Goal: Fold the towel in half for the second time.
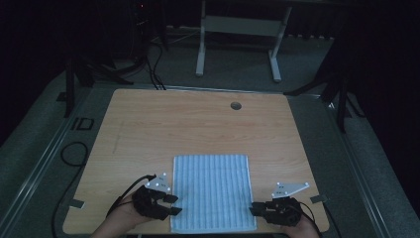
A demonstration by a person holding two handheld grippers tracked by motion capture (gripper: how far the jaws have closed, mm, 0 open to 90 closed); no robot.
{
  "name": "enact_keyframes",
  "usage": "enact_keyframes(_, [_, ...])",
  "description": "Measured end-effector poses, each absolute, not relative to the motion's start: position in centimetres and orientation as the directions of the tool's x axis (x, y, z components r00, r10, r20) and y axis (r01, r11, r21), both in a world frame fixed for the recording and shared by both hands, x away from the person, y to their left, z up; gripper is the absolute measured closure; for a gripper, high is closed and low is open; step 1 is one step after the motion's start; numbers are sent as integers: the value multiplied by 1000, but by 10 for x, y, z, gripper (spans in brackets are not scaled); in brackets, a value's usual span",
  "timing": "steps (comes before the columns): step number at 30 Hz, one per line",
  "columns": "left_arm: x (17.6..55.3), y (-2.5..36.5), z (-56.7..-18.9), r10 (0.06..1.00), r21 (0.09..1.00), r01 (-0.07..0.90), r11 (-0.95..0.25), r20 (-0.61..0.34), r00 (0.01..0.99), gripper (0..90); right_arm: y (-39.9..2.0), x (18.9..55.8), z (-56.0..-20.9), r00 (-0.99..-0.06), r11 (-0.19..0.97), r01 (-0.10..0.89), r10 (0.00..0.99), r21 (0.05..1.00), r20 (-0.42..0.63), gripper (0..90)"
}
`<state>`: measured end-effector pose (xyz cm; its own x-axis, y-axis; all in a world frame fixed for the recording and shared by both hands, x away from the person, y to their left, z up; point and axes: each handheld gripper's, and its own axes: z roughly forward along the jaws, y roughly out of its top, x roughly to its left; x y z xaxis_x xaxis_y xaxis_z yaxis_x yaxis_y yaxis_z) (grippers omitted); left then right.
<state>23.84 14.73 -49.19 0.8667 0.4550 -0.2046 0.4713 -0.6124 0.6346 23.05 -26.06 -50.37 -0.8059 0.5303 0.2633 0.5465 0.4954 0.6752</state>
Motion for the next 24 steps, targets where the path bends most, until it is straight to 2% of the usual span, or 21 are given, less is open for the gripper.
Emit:
enact_keyframes(5, [259,150,-497,512,648,478,-593,-155,845,527,-262,252,-504,-807,497,530,545,687,228,701])
enact_keyframes(7, [266,151,-500,527,645,492,-584,-159,835,527,-265,263,-502,-805,493,521,556,696,209,672])
enact_keyframes(16, [299,161,-510,565,660,515,-546,-164,809,527,-263,306,-487,-803,505,485,580,714,135,659])
enact_keyframes(24, [329,167,-511,616,656,536,-532,-135,776,526,-250,343,-484,-799,528,463,597,712,77,574])
